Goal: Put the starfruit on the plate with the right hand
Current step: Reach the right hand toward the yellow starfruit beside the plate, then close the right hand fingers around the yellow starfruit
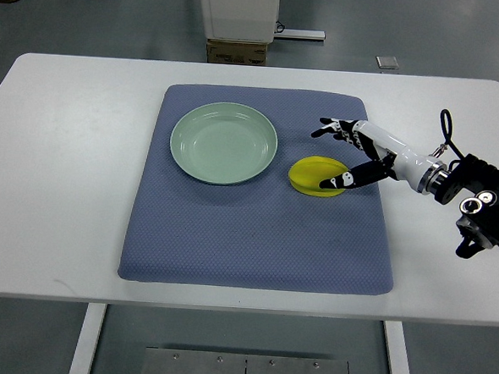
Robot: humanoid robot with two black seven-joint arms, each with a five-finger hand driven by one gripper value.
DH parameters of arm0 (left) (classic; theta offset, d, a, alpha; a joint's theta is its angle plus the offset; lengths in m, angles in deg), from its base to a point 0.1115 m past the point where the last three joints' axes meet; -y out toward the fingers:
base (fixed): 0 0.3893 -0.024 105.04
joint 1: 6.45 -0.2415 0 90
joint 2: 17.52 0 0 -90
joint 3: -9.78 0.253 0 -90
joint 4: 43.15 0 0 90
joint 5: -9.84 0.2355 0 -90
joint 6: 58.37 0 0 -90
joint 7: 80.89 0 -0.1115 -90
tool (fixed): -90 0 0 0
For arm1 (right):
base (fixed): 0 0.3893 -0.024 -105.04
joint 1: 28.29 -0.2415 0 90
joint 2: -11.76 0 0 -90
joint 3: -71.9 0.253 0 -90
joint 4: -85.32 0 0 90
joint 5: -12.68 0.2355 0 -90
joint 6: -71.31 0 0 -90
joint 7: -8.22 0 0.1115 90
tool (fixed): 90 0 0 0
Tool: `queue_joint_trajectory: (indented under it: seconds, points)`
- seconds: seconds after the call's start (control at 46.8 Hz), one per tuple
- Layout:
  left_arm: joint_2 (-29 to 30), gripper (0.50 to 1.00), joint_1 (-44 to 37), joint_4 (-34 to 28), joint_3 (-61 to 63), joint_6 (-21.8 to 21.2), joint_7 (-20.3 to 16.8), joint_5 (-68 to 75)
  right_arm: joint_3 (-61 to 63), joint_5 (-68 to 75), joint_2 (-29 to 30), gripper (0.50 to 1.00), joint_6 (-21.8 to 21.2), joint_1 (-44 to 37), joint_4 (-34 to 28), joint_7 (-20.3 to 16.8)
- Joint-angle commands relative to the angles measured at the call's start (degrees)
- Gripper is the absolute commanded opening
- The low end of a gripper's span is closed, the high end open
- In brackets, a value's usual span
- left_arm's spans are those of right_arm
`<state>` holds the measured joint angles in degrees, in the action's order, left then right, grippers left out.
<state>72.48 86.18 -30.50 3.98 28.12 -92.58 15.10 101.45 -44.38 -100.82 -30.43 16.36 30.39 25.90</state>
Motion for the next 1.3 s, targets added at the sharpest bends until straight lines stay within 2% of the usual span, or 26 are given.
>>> queue_joint_trajectory:
  seconds: [0.0,0.513,0.855,1.026,1.175,1.282]
  points:
    - [0.0,1.0,0.0,0.0,0.0,0.0,0.0,0.0,-0.6,-0.6,0.0,0.993,0.1,0.0,0.0,0.0]
    - [0.0,1.0,0.0,0.0,0.0,0.0,0.0,-0.1,-4.2,-1.4,1.1,0.991,0.6,-0.9,0.7,-0.1]
    - [0.0,1.0,0.0,0.0,0.0,0.0,0.0,0.0,-4.2,-1.4,3.3,0.979,1.9,-0.4,4.8,0.0]
    - [0.0,1.0,0.0,0.0,0.0,0.0,0.0,0.0,-4.0,-1.3,3.7,0.887,2.2,-0.4,5.6,0.0]
    - [0.0,1.0,0.0,0.0,0.0,0.0,0.0,0.0,-3.9,-1.3,3.7,0.845,2.2,-0.4,6.1,0.2]
    - [0.0,1.0,0.0,0.0,0.0,0.0,0.0,0.0,-3.9,-1.4,4.0,0.793,2.2,-0.3,6.8,1.1]
